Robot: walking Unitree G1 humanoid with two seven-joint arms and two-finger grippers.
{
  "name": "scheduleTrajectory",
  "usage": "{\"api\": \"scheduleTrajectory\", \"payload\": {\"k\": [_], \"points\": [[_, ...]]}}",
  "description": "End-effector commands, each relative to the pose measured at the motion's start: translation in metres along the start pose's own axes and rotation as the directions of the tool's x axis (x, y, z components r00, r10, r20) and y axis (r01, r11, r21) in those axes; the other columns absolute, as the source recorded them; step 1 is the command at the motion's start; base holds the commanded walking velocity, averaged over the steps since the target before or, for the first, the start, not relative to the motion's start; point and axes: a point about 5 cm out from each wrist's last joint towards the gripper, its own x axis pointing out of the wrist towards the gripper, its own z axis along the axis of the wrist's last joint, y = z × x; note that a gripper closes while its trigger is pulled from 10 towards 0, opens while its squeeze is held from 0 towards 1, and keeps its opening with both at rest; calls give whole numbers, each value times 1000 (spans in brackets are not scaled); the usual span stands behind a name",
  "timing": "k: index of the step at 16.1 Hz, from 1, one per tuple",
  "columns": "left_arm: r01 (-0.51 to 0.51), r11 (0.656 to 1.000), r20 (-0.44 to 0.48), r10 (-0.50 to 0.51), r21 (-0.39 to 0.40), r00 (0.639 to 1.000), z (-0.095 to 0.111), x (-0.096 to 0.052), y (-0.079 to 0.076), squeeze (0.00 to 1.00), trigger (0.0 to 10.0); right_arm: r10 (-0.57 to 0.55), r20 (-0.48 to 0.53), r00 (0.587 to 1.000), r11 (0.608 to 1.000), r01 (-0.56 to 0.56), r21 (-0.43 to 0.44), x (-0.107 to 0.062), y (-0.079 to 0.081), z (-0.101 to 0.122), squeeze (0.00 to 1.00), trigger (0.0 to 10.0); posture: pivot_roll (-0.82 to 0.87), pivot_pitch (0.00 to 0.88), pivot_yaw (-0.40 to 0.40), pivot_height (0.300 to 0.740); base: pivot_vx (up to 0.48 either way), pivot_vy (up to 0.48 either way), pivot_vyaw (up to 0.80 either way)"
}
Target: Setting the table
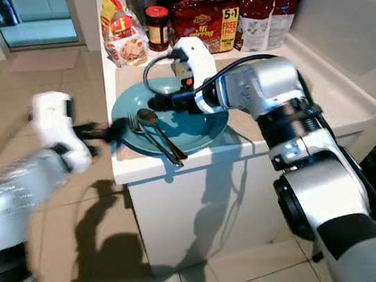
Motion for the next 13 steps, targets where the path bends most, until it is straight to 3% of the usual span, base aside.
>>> {"api": "scheduleTrajectory", "payload": {"k": [1, 4, 7, 8, 11, 13], "points": [[10, 995, 48, -15, 94, 999, 12, -10, 0, 0, 10000, -8, -6, 1000, 999, 8, -36, -2, -1, 8, 1000, 10000, 24, 0, -124, 740, 0, 0, 0], [-11, 962, 83, -12, 271, 997, 33, -43, 25, 0, 10000, 25, -63, 998, 998, -28, -50, 7, 6, 16, 1000, 10000, 47, 0, -141, 740, 0, 0, 0], [72, 929, 8, -80, 362, 997, 26, -54, 24, 0, 10000, 38, -67, 997, 998, -41, -42, 11, 14, 24, 1000, 10000, 54, 0, -145, 740, 0, 0, 0], [101, 922, -7, -106, 375, 994, 24, -54, 21, 0, 10000, 21, -87, 996, 997, -27, -69, 12, 13, 23, 0, 10000, 51, 1, -143, 740, 0, 0, 0], [302, 846, -103, -286, 439, 953, 11, -67, 0, 0, 10000, 33, -182, 983, 987, -60, -149, 17, 20, 21, 0, 10000, 32, 33, -125, 740, 0, 0, 0], [340, 837, -117, -322, 428, 940, 7, -70, -6, 0, 10000, 46, -207, 977, 984, -80, -158, 17, 23, 21, 0, 10000, 29, 40, -128, 740, 0, 0, 0]]}}
